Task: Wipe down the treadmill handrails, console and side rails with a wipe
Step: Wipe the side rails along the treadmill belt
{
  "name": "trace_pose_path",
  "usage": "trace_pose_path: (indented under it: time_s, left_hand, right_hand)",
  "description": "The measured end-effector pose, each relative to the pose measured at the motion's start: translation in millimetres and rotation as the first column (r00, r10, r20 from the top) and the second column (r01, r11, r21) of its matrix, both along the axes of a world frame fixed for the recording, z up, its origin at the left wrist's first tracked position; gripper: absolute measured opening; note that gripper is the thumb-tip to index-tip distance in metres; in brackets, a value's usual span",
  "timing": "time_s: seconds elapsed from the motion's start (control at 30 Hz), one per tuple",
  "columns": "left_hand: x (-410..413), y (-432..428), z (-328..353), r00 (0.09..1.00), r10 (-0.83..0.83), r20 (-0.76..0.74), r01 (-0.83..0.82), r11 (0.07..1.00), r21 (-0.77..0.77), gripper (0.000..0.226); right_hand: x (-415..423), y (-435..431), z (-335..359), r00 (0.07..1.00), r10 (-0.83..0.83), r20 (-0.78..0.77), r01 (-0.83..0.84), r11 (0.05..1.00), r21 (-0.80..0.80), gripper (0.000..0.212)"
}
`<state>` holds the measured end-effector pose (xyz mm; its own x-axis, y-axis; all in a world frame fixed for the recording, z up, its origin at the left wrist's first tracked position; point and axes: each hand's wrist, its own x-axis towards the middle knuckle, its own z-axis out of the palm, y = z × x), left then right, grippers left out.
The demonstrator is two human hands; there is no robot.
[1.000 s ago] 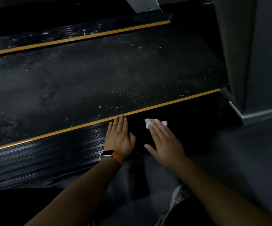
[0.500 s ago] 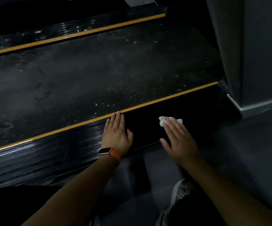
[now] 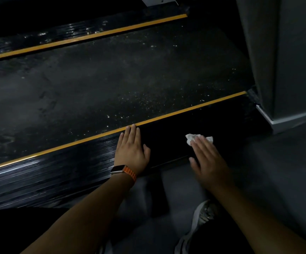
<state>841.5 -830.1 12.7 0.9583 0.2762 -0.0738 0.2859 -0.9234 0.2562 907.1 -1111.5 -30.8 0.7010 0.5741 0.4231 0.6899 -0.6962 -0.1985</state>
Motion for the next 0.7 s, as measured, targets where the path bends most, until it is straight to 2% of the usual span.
trace_pose_path:
  time_s: [0.07, 0.2, 0.3, 0.4, 0.43, 0.57, 0.63, 0.7]
  left_hand:
    - [0, 1, -2, 1.0, 0.004, -0.002, -0.004, 1.0, 0.006, 0.075]
    - [1, 0, -4, 1.0, 0.009, -0.008, -0.009, 1.0, 0.02, 0.075]
    - [0, 1, -5, 1.0, 0.007, -0.008, -0.007, 1.0, 0.016, 0.074]
    - [1, 1, -4, 1.0, 0.004, -0.009, -0.004, 1.0, 0.005, 0.073]
    - [1, 0, -3, 1.0, 0.007, -0.005, -0.007, 1.0, 0.005, 0.073]
    - [1, -1, -1, 1.0, 0.011, -0.001, -0.011, 1.0, 0.006, 0.073]
    - [1, -1, 0, 1.0, 0.011, -0.004, -0.011, 1.0, -0.001, 0.073]
    - [1, -1, 0, 1.0, 0.007, -0.006, -0.007, 1.0, -0.006, 0.073]
  right_hand:
    - [-12, 14, 1, 0.999, -0.009, -0.036, 0.008, 0.999, -0.033, 0.062]
    - [-9, 21, -1, 0.989, 0.143, -0.041, -0.147, 0.984, -0.101, 0.062]
    - [12, 2, -4, 0.999, 0.022, -0.029, -0.023, 0.999, -0.035, 0.054]
    - [4, 13, -3, 0.987, -0.141, -0.079, 0.139, 0.99, -0.03, 0.06]
    - [-3, 22, -3, 0.988, -0.129, -0.081, 0.126, 0.991, -0.04, 0.063]
    - [-4, 32, -5, 0.991, 0.112, -0.075, -0.122, 0.98, -0.155, 0.066]
    - [11, 22, -3, 0.997, 0.053, -0.061, -0.061, 0.988, -0.144, 0.063]
    - [21, 17, 3, 0.987, -0.106, -0.12, 0.091, 0.988, -0.128, 0.066]
